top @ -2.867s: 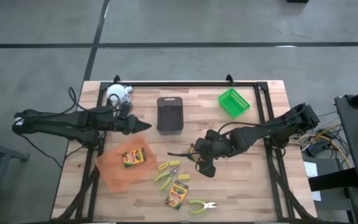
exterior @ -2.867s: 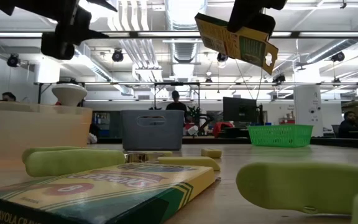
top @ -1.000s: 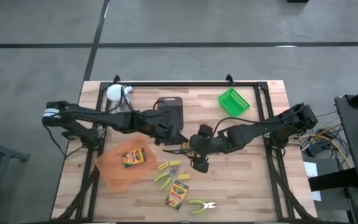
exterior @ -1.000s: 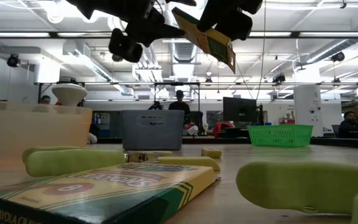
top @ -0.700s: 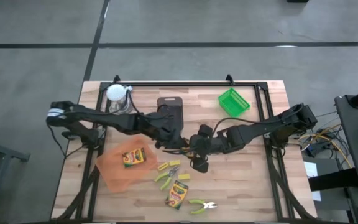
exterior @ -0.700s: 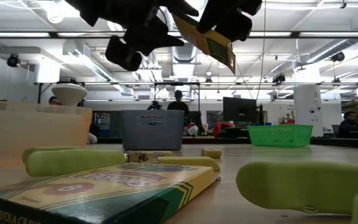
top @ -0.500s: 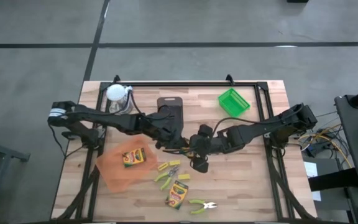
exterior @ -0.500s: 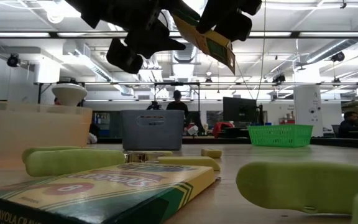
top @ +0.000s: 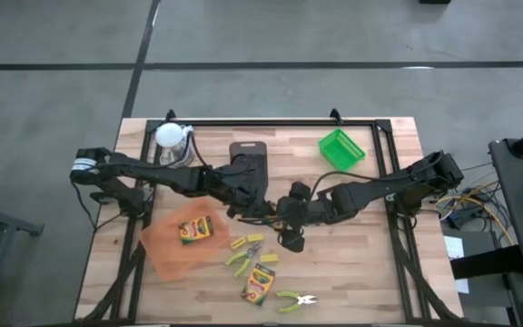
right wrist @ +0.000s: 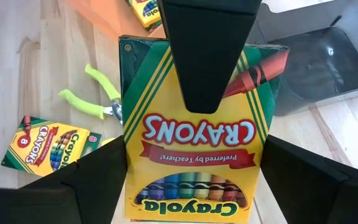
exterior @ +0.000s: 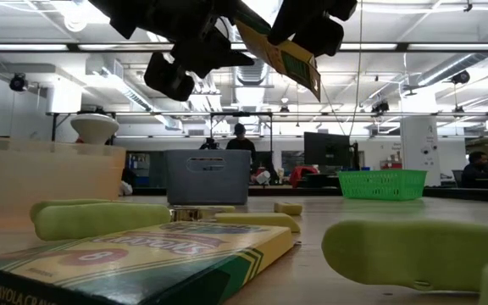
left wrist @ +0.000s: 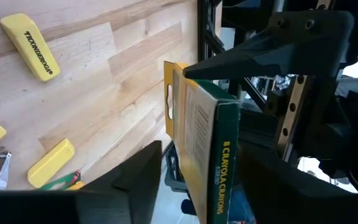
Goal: Pick & Place School Supplies
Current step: Put the pack of crayons into the orange bin
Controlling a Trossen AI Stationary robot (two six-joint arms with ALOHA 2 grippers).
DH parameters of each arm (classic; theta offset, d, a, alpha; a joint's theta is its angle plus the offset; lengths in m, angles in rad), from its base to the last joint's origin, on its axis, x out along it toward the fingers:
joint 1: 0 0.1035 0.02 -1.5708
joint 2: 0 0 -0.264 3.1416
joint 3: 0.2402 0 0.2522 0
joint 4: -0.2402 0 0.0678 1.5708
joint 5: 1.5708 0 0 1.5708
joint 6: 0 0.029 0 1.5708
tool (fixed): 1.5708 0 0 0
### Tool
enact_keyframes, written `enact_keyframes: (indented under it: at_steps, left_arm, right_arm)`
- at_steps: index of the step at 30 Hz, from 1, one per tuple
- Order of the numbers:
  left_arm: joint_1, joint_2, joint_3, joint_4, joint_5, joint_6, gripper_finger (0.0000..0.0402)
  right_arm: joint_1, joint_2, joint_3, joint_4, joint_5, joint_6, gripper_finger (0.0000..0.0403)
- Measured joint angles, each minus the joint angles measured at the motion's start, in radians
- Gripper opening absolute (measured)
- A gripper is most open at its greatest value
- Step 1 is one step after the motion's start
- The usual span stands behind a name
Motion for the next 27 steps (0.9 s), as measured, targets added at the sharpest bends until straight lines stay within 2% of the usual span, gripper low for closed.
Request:
enact_keyframes:
  at_steps: [12,27]
  left_arm:
    - [0.000,0.000,0.000,0.002,-0.007,0.001,0.0093]
    - [0.000,-0.001,-0.001,-0.004,-0.007,0.003,0.0043]
  right_arm:
    - [-0.001,0.000,0.000,0.000,-0.001,0.000,0.0334]
    - [0.000,0.000,0.000,-0.002,-0.002,0.000,0.0337]
